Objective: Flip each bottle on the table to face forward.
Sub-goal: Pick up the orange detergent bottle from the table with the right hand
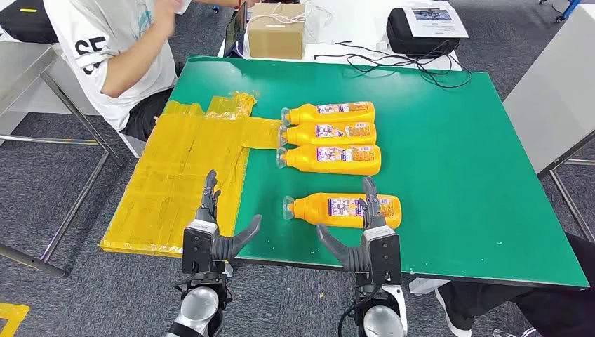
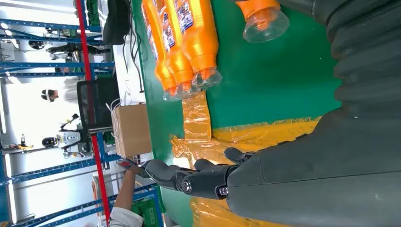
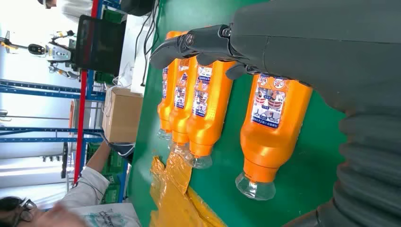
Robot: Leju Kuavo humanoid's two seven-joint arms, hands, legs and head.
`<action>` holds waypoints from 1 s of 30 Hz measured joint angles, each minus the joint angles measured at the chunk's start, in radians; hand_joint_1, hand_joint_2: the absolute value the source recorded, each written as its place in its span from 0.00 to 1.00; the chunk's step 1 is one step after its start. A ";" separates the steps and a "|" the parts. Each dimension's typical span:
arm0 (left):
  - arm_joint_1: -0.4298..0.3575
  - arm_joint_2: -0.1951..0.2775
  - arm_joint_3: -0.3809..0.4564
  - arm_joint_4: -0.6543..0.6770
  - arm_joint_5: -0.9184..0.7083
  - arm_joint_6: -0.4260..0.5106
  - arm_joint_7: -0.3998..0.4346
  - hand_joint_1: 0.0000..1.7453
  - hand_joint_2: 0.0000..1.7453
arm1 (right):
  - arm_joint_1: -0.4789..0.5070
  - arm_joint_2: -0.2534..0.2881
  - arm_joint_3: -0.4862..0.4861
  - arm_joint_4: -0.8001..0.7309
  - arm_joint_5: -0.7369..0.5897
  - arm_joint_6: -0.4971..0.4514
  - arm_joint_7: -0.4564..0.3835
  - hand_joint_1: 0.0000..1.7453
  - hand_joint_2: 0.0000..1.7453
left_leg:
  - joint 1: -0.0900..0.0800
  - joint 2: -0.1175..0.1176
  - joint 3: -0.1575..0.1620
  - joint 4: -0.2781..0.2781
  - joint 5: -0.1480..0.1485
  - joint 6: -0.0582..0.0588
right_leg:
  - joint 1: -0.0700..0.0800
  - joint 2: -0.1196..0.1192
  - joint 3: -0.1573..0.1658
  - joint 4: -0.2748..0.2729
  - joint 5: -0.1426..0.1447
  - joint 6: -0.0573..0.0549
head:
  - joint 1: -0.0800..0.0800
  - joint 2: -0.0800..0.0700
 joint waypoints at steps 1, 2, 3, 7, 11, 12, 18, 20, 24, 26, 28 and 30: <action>-0.001 0.000 -0.001 0.001 -0.001 -0.002 0.001 0.00 1.00 | 0.000 0.000 0.000 0.000 0.003 -0.003 0.000 0.00 1.00 | 0.000 0.000 0.000 0.000 0.000 0.000 | 0.000 0.000 0.000 0.000 0.000 0.000 | 0.000 0.000; -0.003 0.000 -0.002 0.003 -0.002 -0.004 0.001 0.00 1.00 | 0.001 0.000 0.000 0.000 0.007 -0.006 0.000 0.00 1.00 | 0.000 0.000 0.000 0.000 0.000 0.000 | 0.000 0.000 0.000 0.000 0.000 0.000 | 0.000 0.000; -0.006 0.000 -0.005 0.007 -0.004 -0.007 0.002 0.00 1.00 | 0.002 -0.001 -0.001 0.000 0.012 -0.012 0.000 0.00 1.00 | 0.000 0.000 0.000 0.000 0.000 0.000 | 0.000 0.000 0.000 0.000 0.000 0.000 | 0.000 0.000; -0.021 0.000 -0.016 0.024 -0.008 -0.012 0.002 0.00 1.00 | 0.008 -0.006 -0.005 -0.001 0.023 -0.024 0.000 0.00 1.00 | 0.000 0.000 0.000 0.000 0.000 0.000 | 0.000 0.000 0.000 0.000 0.000 0.000 | 0.000 0.000; -0.044 0.000 -0.023 0.047 -0.008 -0.012 -0.002 0.00 1.00 | 0.013 -0.014 -0.008 -0.003 0.028 -0.029 0.000 0.00 1.00 | 0.000 0.000 0.000 0.000 0.000 0.000 | 0.000 0.000 0.000 0.000 0.000 0.000 | 0.000 0.000; -0.050 0.000 -0.024 0.053 -0.008 -0.012 -0.004 0.00 1.00 | 0.013 -0.016 -0.009 -0.003 0.031 -0.030 0.000 0.00 1.00 | 0.000 0.000 0.000 0.000 0.000 0.000 | 0.000 0.000 0.000 0.000 0.000 0.000 | 0.000 0.000; -0.082 -0.001 -0.032 0.082 -0.013 -0.006 -0.007 0.00 1.00 | 0.012 -0.025 -0.025 -0.001 0.058 -0.027 0.009 0.00 1.00 | 0.000 0.000 0.000 0.000 0.000 0.000 | 0.000 0.000 0.000 0.000 0.000 0.000 | 0.000 0.000; -0.090 -0.001 -0.031 0.089 -0.013 -0.006 -0.006 0.00 1.00 | 0.012 -0.027 -0.031 0.002 0.062 -0.024 0.010 0.00 1.00 | 0.000 0.000 0.000 0.000 0.000 0.000 | 0.000 0.000 0.000 0.000 0.000 0.000 | 0.000 0.000; -0.101 -0.001 -0.030 0.098 -0.008 0.005 -0.012 0.00 1.00 | 0.012 -0.031 -0.036 0.007 0.089 -0.025 0.013 0.00 1.00 | 0.000 0.000 0.000 0.000 0.000 0.000 | 0.000 0.000 0.000 0.000 0.000 0.000 | 0.000 0.000; -0.102 -0.001 -0.021 0.098 0.007 0.025 -0.028 0.00 1.00 | 0.010 -0.033 -0.038 0.010 0.116 -0.030 0.013 0.00 1.00 | 0.000 0.000 0.000 0.000 0.000 0.000 | 0.000 0.000 0.000 0.000 0.000 0.000 | 0.000 0.000; -0.105 0.000 -0.006 0.097 0.026 0.030 -0.038 0.00 1.00 | 0.004 -0.034 -0.041 0.016 0.131 -0.032 0.013 0.00 1.00 | 0.000 0.000 0.000 0.000 0.000 0.000 | 0.000 0.000 0.000 0.000 0.000 0.000 | 0.000 0.000; -0.111 0.002 0.011 0.096 0.039 0.013 -0.035 0.00 1.00 | -0.009 -0.035 -0.043 0.026 0.142 -0.031 0.018 0.00 1.00 | 0.000 0.000 0.000 0.000 0.000 0.000 | 0.000 0.000 0.000 0.000 0.000 0.000 | 0.000 0.000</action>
